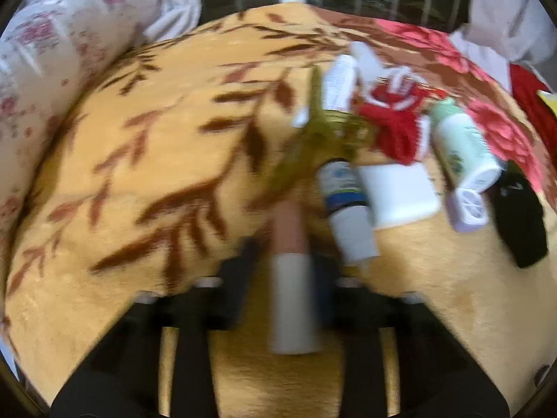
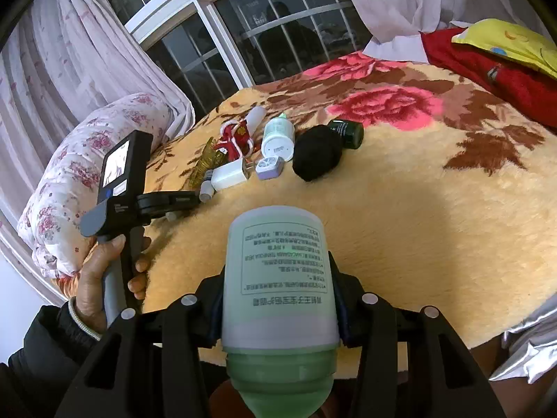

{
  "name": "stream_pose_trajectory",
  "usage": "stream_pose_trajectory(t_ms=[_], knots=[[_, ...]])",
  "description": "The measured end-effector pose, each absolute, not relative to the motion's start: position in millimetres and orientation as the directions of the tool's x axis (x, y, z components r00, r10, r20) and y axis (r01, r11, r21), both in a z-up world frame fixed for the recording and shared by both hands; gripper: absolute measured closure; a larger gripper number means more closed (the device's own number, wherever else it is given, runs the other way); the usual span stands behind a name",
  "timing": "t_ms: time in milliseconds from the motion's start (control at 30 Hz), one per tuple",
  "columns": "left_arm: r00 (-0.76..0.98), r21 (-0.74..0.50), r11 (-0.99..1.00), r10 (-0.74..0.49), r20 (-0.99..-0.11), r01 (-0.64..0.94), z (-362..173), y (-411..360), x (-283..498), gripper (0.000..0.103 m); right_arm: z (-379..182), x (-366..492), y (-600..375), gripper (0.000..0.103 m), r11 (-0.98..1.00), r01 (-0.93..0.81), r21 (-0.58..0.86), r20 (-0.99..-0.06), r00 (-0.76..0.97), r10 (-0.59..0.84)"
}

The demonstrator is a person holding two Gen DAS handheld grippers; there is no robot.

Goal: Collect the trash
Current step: 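Grasp the pink-capped white tube with the left gripper while the right holds the bottle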

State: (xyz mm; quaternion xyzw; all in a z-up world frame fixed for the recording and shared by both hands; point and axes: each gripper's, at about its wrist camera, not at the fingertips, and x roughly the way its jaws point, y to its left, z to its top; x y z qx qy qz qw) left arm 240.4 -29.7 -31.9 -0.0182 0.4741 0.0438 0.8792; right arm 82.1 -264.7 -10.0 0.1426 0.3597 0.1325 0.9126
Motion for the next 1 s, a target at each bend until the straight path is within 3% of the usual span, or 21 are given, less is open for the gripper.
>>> stream_pose_trajectory(t_ms=[100, 267, 533, 1000], knots=[[0.560, 0.010, 0.999, 0.036, -0.828, -0.050, -31, -35, 236, 0.086, -11, 81, -264, 0.056, 0.925, -0.136, 0.356, -0.622, 0.704, 0.343], [0.575, -0.118, 0.993, -0.084, -0.814, -0.022, -26, -21, 222, 0.086, -10, 76, -262, 0.056, 0.930, -0.135, 0.341, -0.625, 0.706, 0.331], [0.650, -0.168, 0.984, -0.169, -0.741, 0.064, -1, -20, 150, 0.086, -4, 62, -247, 0.056, 0.930, -0.173, 0.324, -0.621, 0.702, 0.347], [0.684, -0.098, 0.993, -0.121, -0.719, 0.072, 6, -21, 34, 0.086, -4, 16, -210, 0.056, 0.928, -0.251, 0.274, -0.641, 0.672, 0.371]])
